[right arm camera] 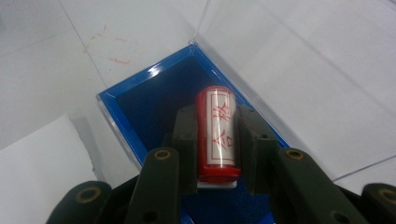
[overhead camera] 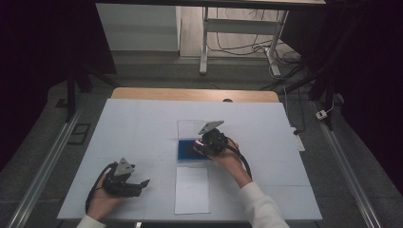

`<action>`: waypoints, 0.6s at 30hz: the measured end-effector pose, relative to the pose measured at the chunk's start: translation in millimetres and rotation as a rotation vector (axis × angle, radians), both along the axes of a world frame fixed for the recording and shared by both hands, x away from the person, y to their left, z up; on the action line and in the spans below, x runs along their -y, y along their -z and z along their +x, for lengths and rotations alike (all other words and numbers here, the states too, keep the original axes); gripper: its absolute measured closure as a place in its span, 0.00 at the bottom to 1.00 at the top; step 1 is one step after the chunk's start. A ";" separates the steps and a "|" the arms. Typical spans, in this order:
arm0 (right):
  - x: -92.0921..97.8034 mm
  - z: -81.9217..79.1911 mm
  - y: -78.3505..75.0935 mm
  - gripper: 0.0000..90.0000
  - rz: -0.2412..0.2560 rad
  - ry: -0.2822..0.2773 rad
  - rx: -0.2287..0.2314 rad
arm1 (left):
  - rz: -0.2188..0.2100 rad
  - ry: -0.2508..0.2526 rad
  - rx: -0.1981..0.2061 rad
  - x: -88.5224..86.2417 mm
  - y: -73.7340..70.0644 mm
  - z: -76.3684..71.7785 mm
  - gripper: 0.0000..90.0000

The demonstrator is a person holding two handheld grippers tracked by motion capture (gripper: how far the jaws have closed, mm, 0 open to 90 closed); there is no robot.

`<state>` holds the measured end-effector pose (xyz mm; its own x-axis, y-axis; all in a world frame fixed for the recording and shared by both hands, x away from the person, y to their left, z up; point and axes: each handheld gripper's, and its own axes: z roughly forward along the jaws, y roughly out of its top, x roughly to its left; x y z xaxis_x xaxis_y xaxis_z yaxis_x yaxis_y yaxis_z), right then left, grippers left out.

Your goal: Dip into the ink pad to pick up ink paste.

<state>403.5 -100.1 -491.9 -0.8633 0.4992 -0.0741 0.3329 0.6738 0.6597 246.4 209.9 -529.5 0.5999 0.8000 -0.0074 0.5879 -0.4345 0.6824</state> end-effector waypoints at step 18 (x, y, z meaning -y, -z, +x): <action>19.8 -3.9 -16.5 0.78 0.169 0.018 -0.014 | -0.002 -0.001 0.002 -2.2 0.2 1.9 0.23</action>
<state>399.6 -120.0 -475.3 -0.8544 0.5190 0.0241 0.3539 0.5475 0.7583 248.3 212.1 -529.7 0.5988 0.8009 -0.0077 0.5868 -0.4322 0.6847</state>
